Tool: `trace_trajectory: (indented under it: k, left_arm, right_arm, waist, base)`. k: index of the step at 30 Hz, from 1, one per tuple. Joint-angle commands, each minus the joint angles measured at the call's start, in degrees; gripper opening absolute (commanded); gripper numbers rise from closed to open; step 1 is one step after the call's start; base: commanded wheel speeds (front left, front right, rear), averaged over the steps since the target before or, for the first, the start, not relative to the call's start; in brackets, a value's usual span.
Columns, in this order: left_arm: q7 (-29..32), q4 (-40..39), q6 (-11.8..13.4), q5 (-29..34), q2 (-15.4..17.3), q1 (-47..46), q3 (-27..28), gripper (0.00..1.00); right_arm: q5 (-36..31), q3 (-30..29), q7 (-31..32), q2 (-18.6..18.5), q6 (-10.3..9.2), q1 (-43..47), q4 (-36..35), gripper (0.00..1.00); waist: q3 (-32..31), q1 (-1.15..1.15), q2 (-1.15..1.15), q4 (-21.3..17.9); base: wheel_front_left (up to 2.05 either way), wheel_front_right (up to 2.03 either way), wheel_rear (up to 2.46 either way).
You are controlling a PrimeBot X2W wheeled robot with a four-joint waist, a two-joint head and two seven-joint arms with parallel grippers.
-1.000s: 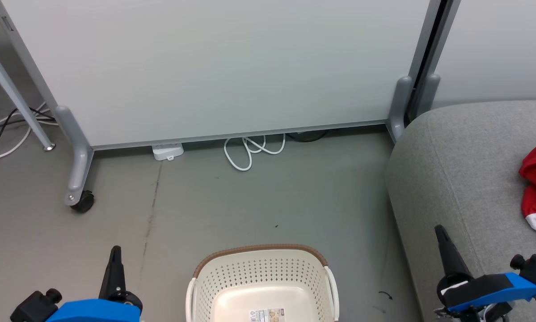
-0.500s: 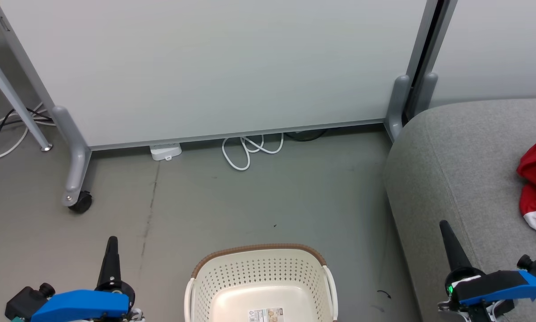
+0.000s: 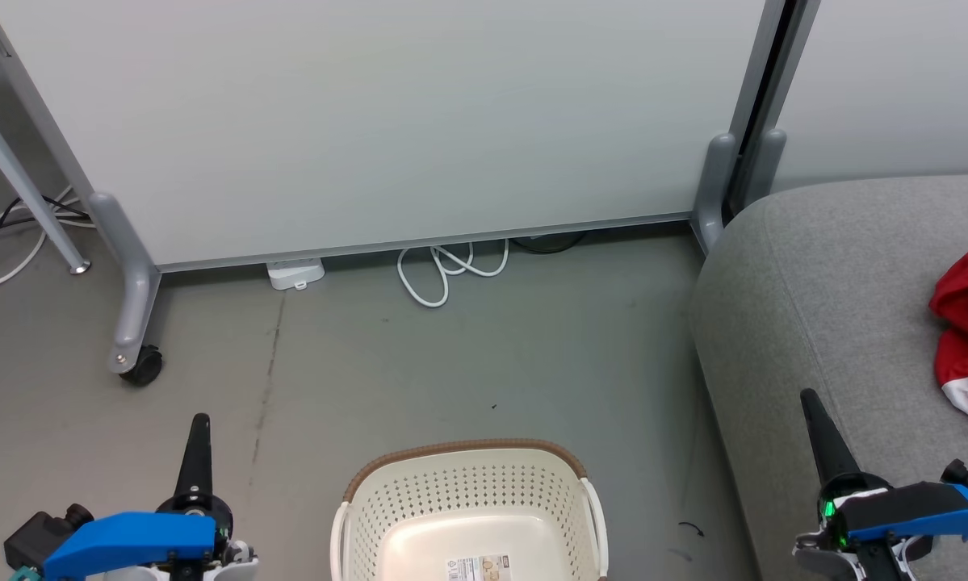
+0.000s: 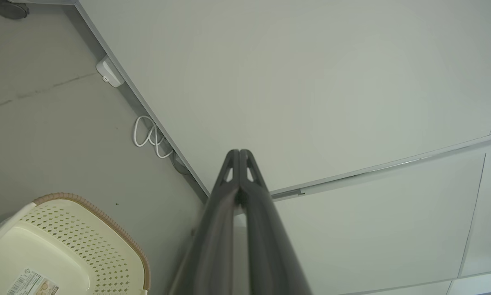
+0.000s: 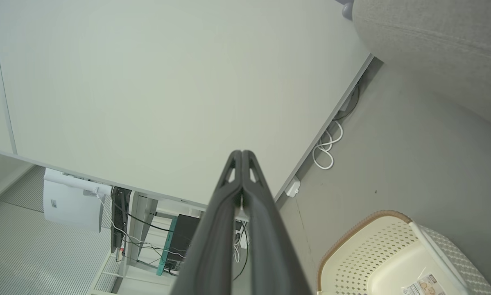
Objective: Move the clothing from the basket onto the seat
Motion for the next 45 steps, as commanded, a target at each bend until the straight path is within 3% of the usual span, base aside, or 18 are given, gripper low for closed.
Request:
trace_trajectory:
  k: [1,45]
  left_arm:
    - [0.46,-0.66,-0.06,-1.39,0.14,-1.39,0.51,0.0]
    - [5.58,-1.37,-0.1,-19.23,-0.33,-4.04,2.75,0.0]
  right_arm:
    - [1.64,-0.29,0.23,0.09,0.03,-1.21,-0.65,0.0]
    - [20.7,-2.08,3.22,0.29,0.04,-2.21,-0.98,0.0]
  waist:
    - [0.01,0.0,0.0,-0.04]
    - [0.33,0.0,0.0,-1.05]
  base:
    - [0.0,0.0,0.0]
    - [0.0,0.0,0.0]
